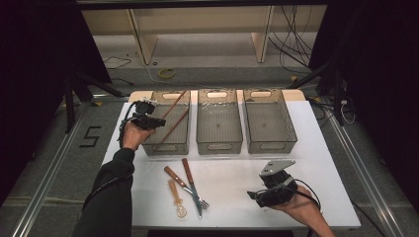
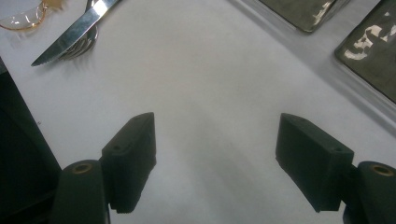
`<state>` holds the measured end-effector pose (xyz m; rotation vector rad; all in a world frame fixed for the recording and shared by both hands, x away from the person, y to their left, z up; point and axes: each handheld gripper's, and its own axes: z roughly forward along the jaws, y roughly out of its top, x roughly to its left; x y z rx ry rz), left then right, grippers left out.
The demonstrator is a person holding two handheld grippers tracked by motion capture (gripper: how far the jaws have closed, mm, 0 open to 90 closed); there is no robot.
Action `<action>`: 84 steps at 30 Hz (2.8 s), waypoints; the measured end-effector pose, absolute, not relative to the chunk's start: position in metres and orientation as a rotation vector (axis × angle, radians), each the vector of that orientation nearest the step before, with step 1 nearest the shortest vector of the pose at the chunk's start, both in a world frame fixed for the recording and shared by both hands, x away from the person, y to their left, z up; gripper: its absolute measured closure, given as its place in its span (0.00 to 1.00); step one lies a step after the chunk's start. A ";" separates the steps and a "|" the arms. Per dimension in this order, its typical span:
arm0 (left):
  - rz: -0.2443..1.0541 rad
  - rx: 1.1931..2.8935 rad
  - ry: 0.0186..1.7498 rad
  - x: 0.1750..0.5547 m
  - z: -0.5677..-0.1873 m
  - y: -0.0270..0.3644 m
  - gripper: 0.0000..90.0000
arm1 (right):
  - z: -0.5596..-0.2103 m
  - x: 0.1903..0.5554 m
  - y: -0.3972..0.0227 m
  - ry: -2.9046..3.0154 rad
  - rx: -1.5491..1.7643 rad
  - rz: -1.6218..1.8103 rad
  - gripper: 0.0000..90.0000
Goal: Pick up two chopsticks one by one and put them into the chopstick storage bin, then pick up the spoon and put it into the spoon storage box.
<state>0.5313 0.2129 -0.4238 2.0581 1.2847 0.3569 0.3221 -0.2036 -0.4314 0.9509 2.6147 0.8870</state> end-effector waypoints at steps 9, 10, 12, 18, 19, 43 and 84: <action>0.360 2.045 1.263 0.529 -0.420 0.212 0.68 | -0.431 0.322 -0.204 2.614 0.962 0.886 0.33; 0.355 2.042 1.255 0.527 -0.419 0.212 0.66 | -0.431 0.322 -0.204 2.616 0.960 0.884 0.33; 0.333 2.049 1.234 0.523 -0.416 0.211 0.60 | -0.431 0.322 -0.205 2.613 0.961 0.888 0.33; 0.333 2.062 1.117 0.500 -0.404 0.204 0.47 | -0.431 0.322 -0.205 2.608 0.967 0.893 0.33; 0.330 2.069 1.103 0.496 -0.402 0.203 0.44 | -0.431 0.322 -0.205 2.609 0.969 0.894 0.33; 0.319 2.073 1.257 0.404 -0.425 0.186 0.25 | -0.433 0.322 -0.207 2.598 0.990 0.901 0.33; 0.264 2.118 1.313 0.356 -0.465 0.165 0.21 | -0.438 0.323 -0.212 2.580 1.023 0.920 0.33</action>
